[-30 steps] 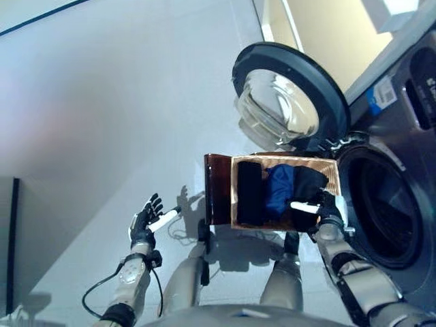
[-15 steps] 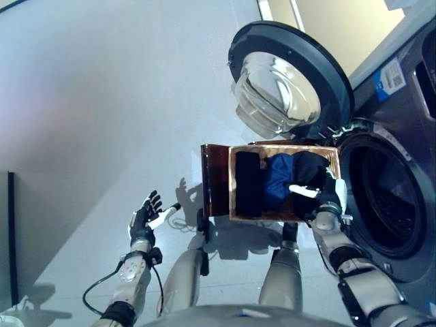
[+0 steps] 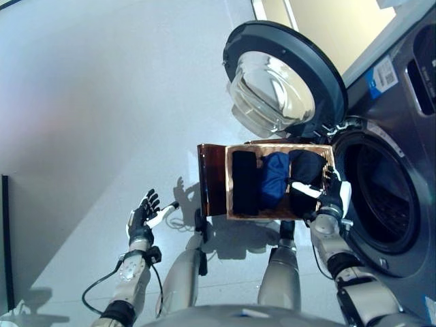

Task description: Pick up the clothes and place them into the washing machine

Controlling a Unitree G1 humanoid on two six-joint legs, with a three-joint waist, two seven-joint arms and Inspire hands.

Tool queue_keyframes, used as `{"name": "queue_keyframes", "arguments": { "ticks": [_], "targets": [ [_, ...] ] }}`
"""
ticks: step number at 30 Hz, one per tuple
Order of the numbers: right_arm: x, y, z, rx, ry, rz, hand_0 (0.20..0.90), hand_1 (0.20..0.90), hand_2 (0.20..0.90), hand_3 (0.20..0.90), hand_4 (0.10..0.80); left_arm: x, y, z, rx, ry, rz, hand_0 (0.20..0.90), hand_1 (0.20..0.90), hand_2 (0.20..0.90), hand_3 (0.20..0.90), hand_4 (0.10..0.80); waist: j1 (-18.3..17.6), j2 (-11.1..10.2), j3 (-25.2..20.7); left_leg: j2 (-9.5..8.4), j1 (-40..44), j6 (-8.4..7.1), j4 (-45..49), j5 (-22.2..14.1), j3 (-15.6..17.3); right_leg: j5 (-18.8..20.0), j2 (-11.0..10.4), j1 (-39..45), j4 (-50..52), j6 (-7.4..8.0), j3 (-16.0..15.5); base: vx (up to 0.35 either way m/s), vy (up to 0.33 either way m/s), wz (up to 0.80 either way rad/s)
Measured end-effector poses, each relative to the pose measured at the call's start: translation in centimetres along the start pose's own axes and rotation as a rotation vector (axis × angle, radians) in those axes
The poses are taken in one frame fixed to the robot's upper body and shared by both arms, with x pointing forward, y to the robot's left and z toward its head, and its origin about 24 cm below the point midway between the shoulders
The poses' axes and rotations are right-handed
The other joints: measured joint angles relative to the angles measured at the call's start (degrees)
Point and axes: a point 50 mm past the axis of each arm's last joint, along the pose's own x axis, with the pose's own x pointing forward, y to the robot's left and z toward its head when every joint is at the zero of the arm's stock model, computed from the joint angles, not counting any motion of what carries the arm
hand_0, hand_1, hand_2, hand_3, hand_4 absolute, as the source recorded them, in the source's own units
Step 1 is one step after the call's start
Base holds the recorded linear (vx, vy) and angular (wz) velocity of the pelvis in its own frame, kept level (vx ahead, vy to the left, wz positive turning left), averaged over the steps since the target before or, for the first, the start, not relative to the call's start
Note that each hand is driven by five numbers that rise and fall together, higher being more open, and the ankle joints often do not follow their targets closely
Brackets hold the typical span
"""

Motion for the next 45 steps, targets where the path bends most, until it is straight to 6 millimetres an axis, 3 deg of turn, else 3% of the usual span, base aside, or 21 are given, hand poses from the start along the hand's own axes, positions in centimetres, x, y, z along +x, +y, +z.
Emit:
{"name": "queue_keyframes", "arguments": {
  "ticks": [18,26,31,45],
  "targets": [
    [1.1,-0.1,0.5,-0.087,0.030,-0.072,0.900,0.900,0.900,0.900,0.800,-0.1,0.7,0.1,0.012,-0.009,0.020,0.900,0.900,0.900,0.900,0.800,1.50,-0.13,-0.38,-0.24,-3.27,-0.01,1.95,0.02,-0.10,-0.65,-0.45,-3.79,2.95,-0.64,0.45,-0.017,0.008,0.01],
    [1.7,0.0,0.6,-0.142,0.063,-0.073,0.900,0.900,0.900,0.900,0.800,-0.1,0.1,1.0,0.000,-0.055,-0.010,0.900,0.900,0.900,0.900,0.800,2.10,0.72,0.09,-1.42,-7.16,0.32,4.90,-0.17,-0.73,-1.71,-1.59,-7.67,6.79,-0.49,1.17,-0.035,0.024,0.09],
    [2.8,-1.4,1.3,-0.175,0.107,-0.128,0.900,0.900,0.900,0.900,0.800,-0.1,-0.3,1.6,-0.008,-0.079,-0.033,0.900,0.900,0.900,0.900,0.800,3.77,2.33,0.94,-2.07,-8.98,0.56,6.02,-0.35,-0.86,-2.11,-2.33,-9.31,8.20,-0.33,1.40,-0.013,0.045,0.07],
    [3.7,-3.0,1.9,-0.204,0.123,-0.180,0.900,0.900,0.900,0.900,0.800,0.0,-0.1,2.2,0.005,-0.101,-0.053,0.900,0.900,0.900,0.900,0.800,4.95,2.52,1.69,-2.89,-10.04,0.95,7.48,-0.57,-0.64,-2.18,-3.21,-10.10,8.89,-0.38,1.73,-0.006,0.029,0.02]
  ]
}}
